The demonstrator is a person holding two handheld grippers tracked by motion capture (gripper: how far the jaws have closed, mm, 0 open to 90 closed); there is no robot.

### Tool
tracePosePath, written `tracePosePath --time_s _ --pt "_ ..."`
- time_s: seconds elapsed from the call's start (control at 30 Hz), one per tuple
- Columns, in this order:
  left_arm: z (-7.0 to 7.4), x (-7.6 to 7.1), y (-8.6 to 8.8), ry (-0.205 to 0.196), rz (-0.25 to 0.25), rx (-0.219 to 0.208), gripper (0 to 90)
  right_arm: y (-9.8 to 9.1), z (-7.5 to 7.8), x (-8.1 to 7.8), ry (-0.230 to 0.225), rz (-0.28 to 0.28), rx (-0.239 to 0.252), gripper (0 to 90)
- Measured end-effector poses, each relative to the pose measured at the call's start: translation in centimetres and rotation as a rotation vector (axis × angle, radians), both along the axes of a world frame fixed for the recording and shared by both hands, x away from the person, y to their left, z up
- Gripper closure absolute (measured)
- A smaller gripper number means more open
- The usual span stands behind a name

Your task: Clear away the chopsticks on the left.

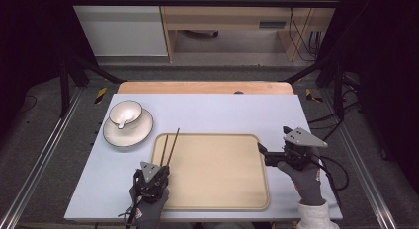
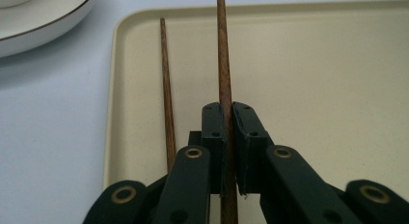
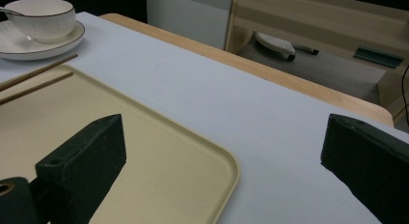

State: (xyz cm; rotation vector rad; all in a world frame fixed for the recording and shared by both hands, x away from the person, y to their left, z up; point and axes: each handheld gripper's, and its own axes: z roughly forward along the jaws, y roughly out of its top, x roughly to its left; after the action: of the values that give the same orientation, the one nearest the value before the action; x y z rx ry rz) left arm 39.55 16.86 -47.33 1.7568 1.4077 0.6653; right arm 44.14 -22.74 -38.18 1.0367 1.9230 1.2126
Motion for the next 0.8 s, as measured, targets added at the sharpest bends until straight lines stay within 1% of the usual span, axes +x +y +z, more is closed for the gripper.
tracePosePath --time_s 0.23,0.47,0.5,0.63,0.8 --pt "-0.51 0.04 -0.05 0.031 -0.002 0.014 84.0 0.03 -0.02 0.01 0.000 0.000 -0.001 2.2" --pt "-0.58 0.21 -0.13 0.067 -0.011 0.037 83.8 0.09 -0.09 0.06 0.002 0.002 -0.007 2.2" --pt "-0.61 0.26 -0.17 0.069 -0.009 0.034 83.8 0.09 -0.10 0.06 0.003 0.001 -0.008 2.2" --pt "-0.66 0.33 -0.35 0.082 -0.010 0.059 83.7 0.12 -0.11 0.07 0.002 0.003 -0.006 2.2" --pt "-0.63 0.46 -0.40 0.096 -0.021 0.075 83.7 0.18 -0.19 0.13 0.004 0.002 -0.011 2.2"
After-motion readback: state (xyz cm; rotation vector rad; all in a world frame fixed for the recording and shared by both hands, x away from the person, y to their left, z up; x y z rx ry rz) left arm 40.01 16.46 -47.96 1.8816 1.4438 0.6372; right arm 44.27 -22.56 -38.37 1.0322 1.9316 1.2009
